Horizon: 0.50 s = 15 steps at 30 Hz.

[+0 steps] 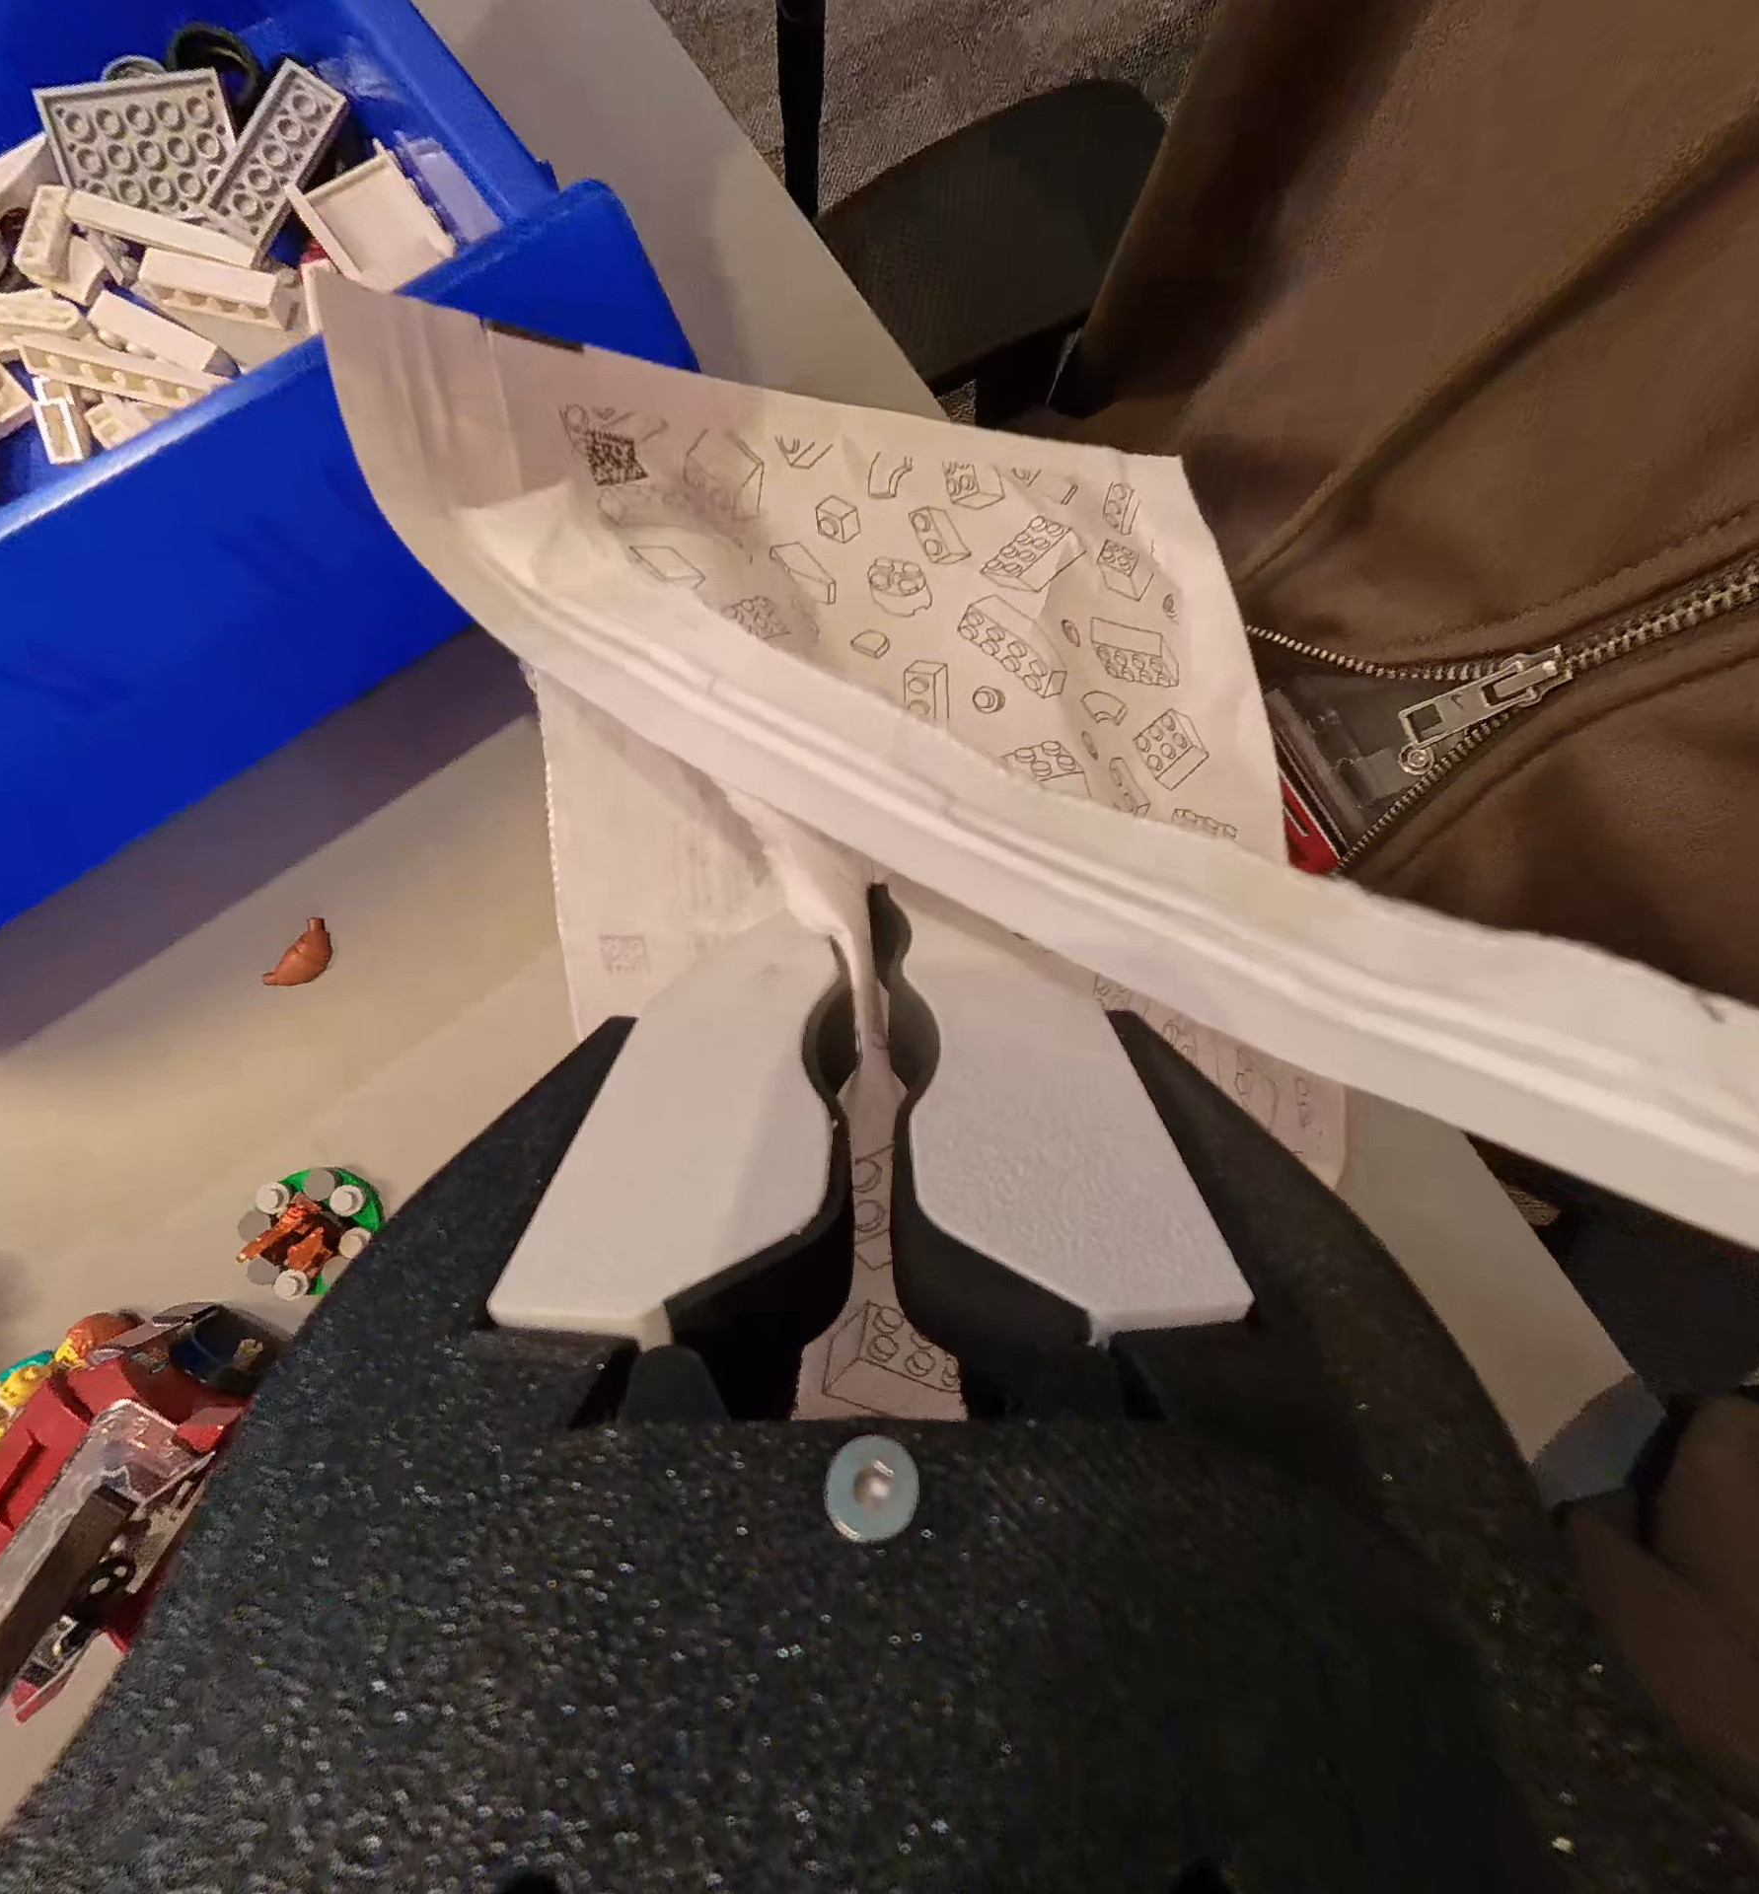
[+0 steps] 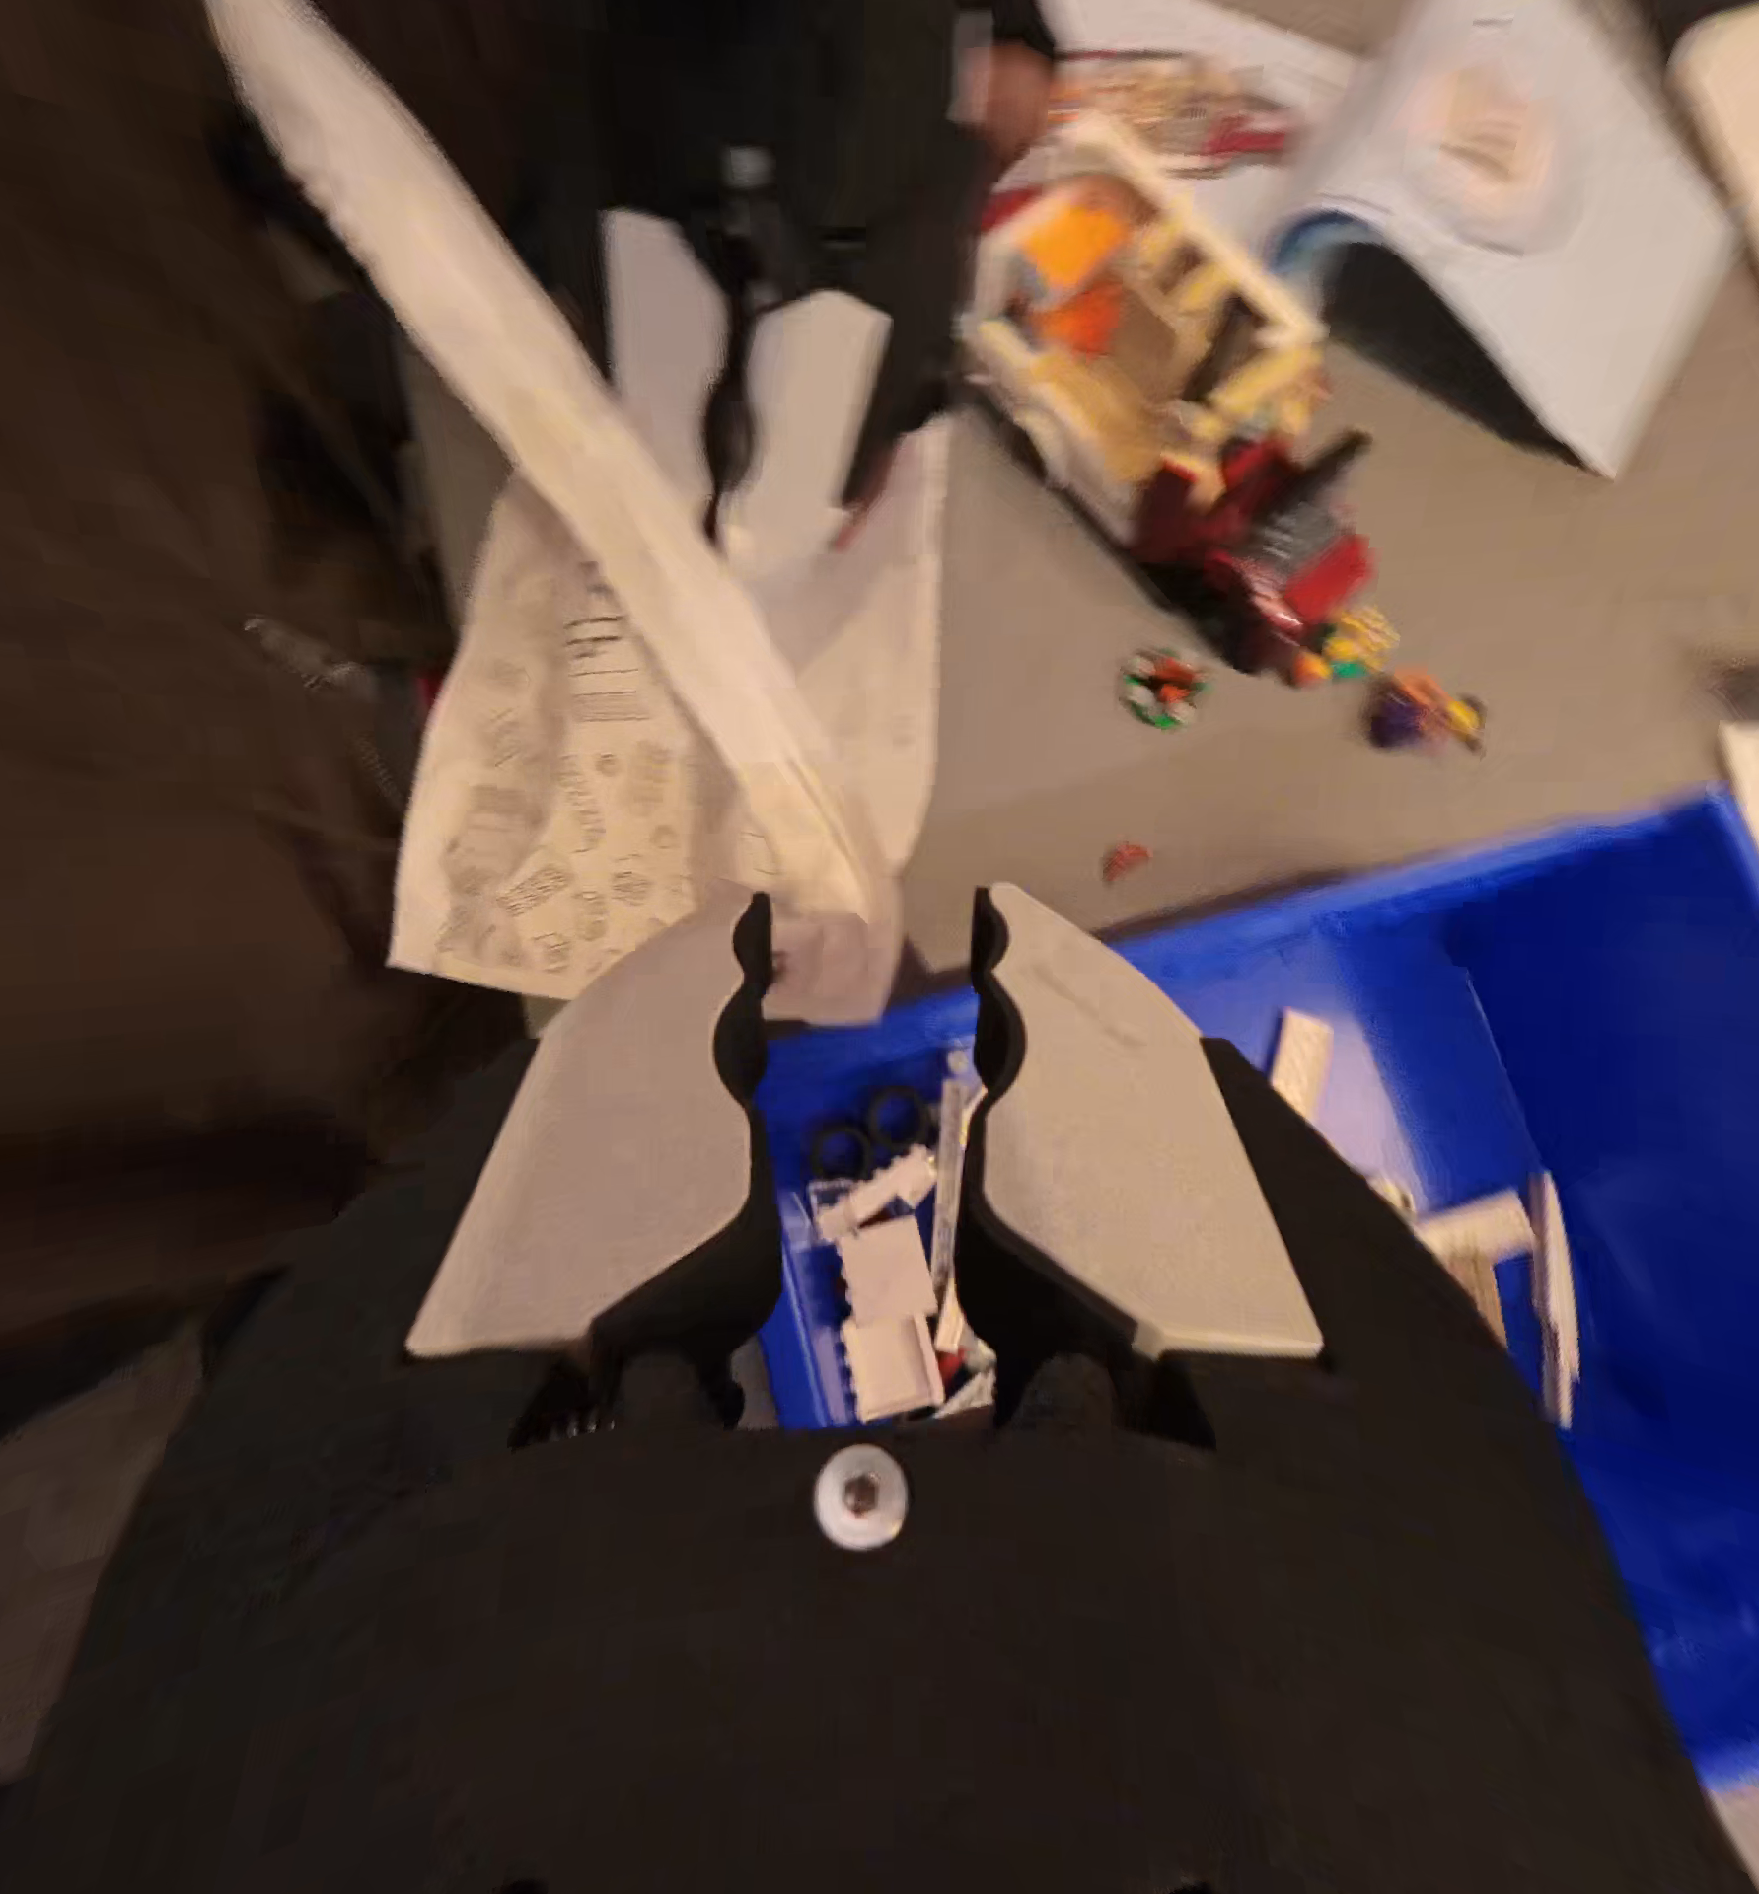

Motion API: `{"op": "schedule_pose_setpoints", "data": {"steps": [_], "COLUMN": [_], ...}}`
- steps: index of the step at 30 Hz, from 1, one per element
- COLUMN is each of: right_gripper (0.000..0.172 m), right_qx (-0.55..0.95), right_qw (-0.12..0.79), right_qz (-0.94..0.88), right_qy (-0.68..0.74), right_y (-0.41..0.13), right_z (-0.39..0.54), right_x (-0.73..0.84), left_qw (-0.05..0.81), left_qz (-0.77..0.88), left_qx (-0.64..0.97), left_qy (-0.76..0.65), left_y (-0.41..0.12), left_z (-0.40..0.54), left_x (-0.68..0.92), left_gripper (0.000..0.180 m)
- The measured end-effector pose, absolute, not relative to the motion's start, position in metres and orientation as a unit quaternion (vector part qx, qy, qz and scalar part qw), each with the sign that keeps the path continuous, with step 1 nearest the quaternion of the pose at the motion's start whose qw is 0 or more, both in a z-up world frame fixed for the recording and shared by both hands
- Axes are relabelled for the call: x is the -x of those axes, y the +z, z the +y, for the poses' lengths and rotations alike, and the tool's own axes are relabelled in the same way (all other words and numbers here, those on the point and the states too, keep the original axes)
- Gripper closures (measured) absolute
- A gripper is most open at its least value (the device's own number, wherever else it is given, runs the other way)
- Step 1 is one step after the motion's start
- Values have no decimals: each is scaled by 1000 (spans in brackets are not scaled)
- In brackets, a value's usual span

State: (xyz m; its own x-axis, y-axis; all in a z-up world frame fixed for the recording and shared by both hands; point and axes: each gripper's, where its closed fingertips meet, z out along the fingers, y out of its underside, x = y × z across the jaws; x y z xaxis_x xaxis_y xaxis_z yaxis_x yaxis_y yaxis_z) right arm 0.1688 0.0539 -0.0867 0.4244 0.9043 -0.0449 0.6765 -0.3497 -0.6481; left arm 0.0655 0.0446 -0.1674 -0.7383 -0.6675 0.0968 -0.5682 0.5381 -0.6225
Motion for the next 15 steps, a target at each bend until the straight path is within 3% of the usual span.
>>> {"op": "schedule_pose_setpoints", "data": {"steps": [5,8,11,14,15], "right_gripper": [113,112,131,165,167], "right_qx": [743,736,719,706,706], "right_qw": [178,122,95,103,107], "right_qz": [-594,-600,-614,-625,-624], "right_qy": [252,291,312,316,316], "right_y": [-117,-136,-142,-142,-143], "right_z": [54,54,43,31,29], "right_x": [-112,-98,-93,-87,-85], "left_qw": [83,92,95,83,81], "left_qz": [867,854,848,847,846], "left_qx": [357,359,378,381,383], "left_qy": [-337,-364,-360,-361,-361], "left_y": [-160,-149,-149,-154,-155], "left_z": [41,40,46,47,48], "left_x": [-67,-66,-62,-58,-58], "left_gripper": [180,180,180,180,178]}}
